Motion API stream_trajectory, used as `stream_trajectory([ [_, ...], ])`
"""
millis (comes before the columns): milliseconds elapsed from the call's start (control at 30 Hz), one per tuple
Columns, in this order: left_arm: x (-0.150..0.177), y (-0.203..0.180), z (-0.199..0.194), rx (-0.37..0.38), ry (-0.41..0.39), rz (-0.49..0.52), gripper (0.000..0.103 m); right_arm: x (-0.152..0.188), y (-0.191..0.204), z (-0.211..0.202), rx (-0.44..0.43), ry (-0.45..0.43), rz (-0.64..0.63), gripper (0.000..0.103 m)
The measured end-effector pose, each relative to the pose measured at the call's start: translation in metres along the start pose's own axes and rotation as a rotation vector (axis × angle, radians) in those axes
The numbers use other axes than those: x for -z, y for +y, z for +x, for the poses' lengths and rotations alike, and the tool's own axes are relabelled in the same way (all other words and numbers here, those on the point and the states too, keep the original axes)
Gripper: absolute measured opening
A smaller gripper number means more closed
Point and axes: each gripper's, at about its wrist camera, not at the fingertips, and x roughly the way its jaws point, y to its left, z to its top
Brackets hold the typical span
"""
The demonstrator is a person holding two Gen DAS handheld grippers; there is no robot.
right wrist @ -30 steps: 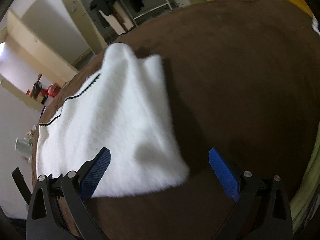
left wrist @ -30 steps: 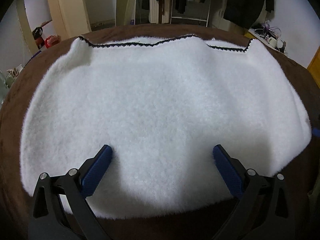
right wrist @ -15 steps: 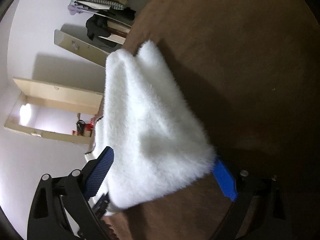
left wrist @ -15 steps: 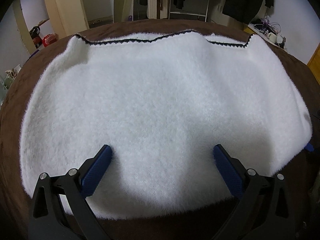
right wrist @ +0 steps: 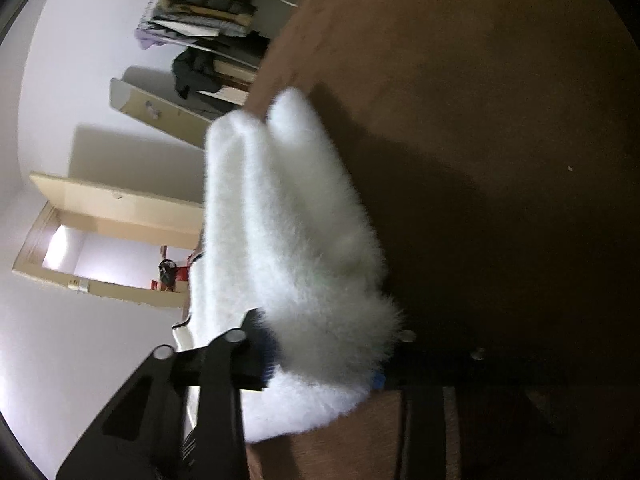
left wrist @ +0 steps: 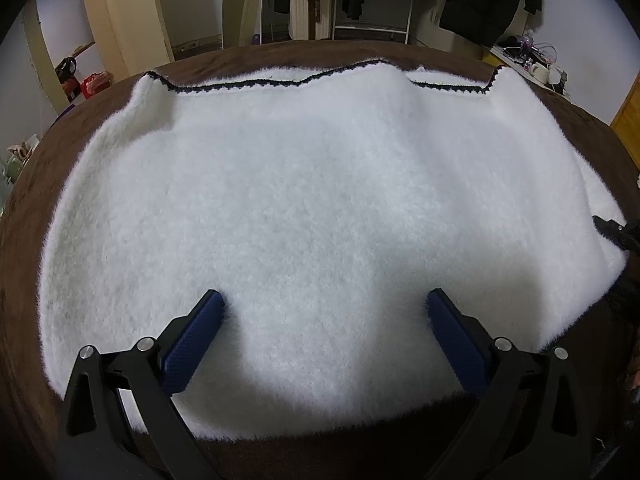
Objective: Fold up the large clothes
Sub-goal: 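Grasp one side of the folded cardigan with the right tool, then fold the gripped side over the cardigan with the right tool and release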
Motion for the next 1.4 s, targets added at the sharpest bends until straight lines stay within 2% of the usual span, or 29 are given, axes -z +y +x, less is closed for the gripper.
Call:
stream_trajectory([
  [233, -0.001, -0.001, 0.0, -0.008, -0.001, 0.007, 0.097, 0.005, 0.05, -0.017, -0.057, -0.013, -0.132, 0.025],
  [500, 0.001, -0.007, -0.001, -0.034, 0.001, 0.025, 0.097, 0.032, 0.139, -0.024, -0.114, 0.008, -0.321, 0.022],
  [567, 0.0, -0.006, -0.001, -0.036, 0.005, 0.028, 0.097, 0.043, 0.164, -0.021, -0.096, 0.02, -0.399, 0.022],
  [667, -0.001, -0.008, -0.001, -0.038, 0.009, 0.03, 0.097, 0.051, 0.189, -0.01, -0.077, 0.037, -0.446, 0.022],
  [867, -0.001, -0.008, -0.002, -0.033, 0.003, 0.026, 0.097, 0.064, 0.206, -0.004, 0.011, -0.013, -0.507, 0.021],
  [1033, -0.001, -0.001, -0.008, -0.018, -0.001, 0.012, 0.096, 0.072, 0.22, -0.001, 0.026, -0.016, -0.536, 0.021],
  [1100, -0.002, 0.006, -0.016, -0.026, -0.007, 0.005, 0.096, 0.083, 0.228, -0.004, 0.025, -0.025, -0.556, 0.02],
  [1233, -0.003, 0.042, -0.036, -0.003, 0.0, -0.104, 0.096, 0.093, 0.243, 0.004, 0.012, -0.017, -0.6, 0.02],
  [1400, 0.012, 0.103, -0.074, -0.068, -0.038, -0.176, 0.096, 0.123, 0.274, 0.027, -0.017, 0.016, -0.669, 0.019],
])
